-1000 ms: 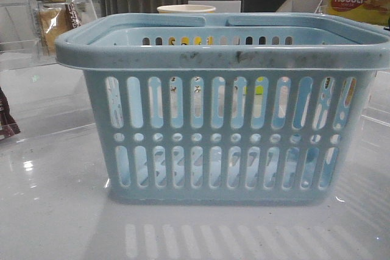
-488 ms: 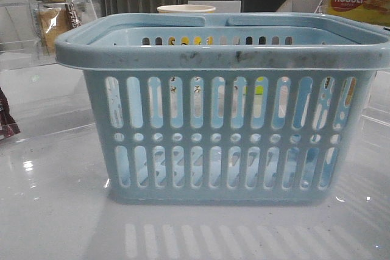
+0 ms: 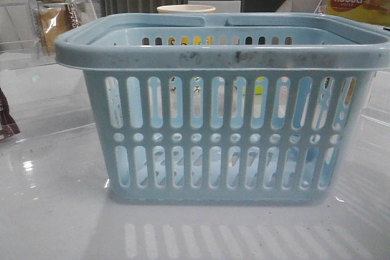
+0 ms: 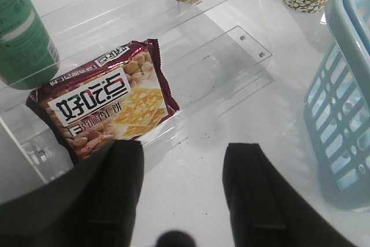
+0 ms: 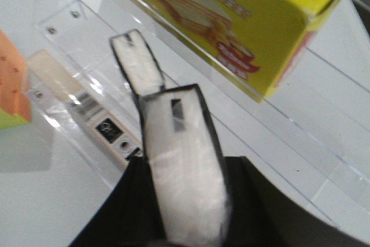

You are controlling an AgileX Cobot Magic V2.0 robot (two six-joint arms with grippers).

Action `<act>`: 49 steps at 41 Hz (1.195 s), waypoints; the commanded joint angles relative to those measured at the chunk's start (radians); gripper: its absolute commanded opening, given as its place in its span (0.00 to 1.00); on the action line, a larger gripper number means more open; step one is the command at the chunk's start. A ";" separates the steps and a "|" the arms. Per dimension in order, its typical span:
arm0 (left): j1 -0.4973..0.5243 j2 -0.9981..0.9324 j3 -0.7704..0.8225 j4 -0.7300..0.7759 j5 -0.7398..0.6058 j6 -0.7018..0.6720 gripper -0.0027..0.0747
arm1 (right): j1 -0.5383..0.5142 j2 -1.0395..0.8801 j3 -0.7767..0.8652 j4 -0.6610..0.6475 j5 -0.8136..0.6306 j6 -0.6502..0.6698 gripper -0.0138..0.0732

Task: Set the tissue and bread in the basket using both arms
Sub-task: 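Carry the tissue pack over the basket and open the right gripper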

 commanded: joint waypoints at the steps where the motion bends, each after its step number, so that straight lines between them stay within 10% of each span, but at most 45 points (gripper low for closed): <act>1: -0.006 -0.002 -0.029 -0.008 -0.065 -0.008 0.53 | 0.059 -0.126 -0.040 -0.012 -0.009 -0.009 0.32; 28: -0.006 -0.002 -0.029 -0.008 -0.065 -0.008 0.53 | 0.609 -0.260 0.035 0.071 0.153 -0.009 0.32; 40: -0.006 -0.002 -0.029 -0.008 -0.065 -0.008 0.53 | 0.619 -0.217 0.043 0.067 0.161 -0.009 0.79; 49: -0.006 -0.002 -0.029 -0.008 -0.083 -0.008 0.53 | 0.619 -0.330 0.064 0.055 0.214 -0.009 0.82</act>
